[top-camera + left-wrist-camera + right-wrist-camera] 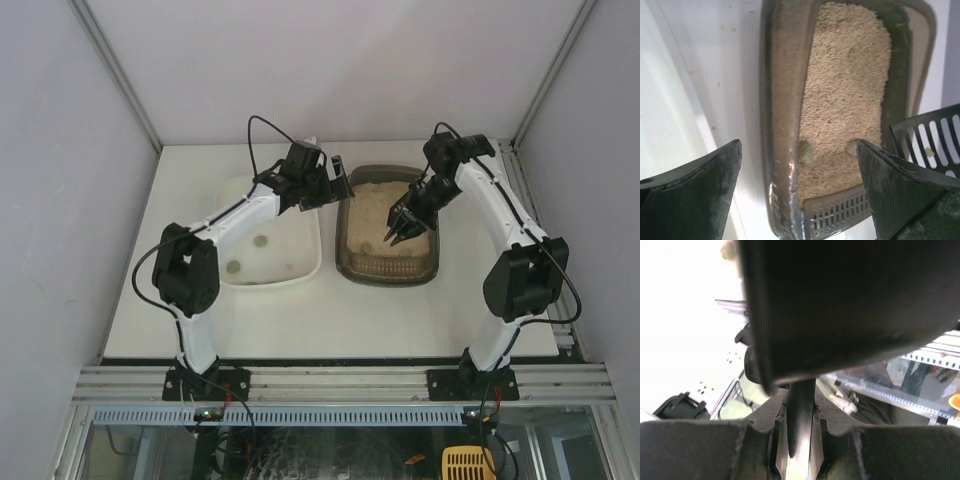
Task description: Clean the litter box
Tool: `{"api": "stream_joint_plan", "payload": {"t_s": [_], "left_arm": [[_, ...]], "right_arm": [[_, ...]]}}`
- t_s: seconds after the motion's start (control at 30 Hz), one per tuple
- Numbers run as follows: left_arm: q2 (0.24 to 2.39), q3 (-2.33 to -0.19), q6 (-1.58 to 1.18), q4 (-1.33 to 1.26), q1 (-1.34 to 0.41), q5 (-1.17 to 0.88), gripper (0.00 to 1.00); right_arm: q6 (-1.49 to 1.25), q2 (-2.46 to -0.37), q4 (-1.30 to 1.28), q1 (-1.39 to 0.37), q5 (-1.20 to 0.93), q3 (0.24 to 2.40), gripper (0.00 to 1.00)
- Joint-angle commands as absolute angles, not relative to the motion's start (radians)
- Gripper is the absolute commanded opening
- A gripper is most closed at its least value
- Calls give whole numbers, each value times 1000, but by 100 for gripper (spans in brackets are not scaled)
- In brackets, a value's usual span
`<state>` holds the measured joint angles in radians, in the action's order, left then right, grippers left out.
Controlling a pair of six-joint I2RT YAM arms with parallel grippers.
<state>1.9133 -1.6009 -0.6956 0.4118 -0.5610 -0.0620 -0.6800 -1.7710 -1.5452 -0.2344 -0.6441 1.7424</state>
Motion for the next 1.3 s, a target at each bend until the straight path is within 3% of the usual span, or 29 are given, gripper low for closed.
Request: {"api": "stream_joint_plan", "payload": {"t_s": [0.0, 0.1, 0.23, 0.4, 0.73, 1.17, 1.27], "left_arm": [[1856, -1624, -741, 343, -575, -19, 100], [1904, -1739, -593, 334, -575, -19, 100], [2069, -2042, -153, 485, -575, -251, 100], [2284, -2342, 21, 640, -568, -153, 100], [2419, -2353, 283, 406, -547, -239, 100], [2468, -2354, 314, 332, -539, -331, 100], [2421, -2284, 298, 360, -540, -397, 86]], "right_arm": [[-647, -1758, -1587, -199, -449, 1807, 0], [-674, -1693, -1406, -194, -496, 1670, 0], [-929, -1573, -956, -207, -701, 1335, 0], [-1077, -1617, -717, -295, -730, 1264, 0], [-1298, -1722, -522, -324, -652, 1264, 0], [-1367, -1738, -571, -272, -589, 1264, 0], [-1339, -1730, -583, -262, -597, 1264, 0]]}}
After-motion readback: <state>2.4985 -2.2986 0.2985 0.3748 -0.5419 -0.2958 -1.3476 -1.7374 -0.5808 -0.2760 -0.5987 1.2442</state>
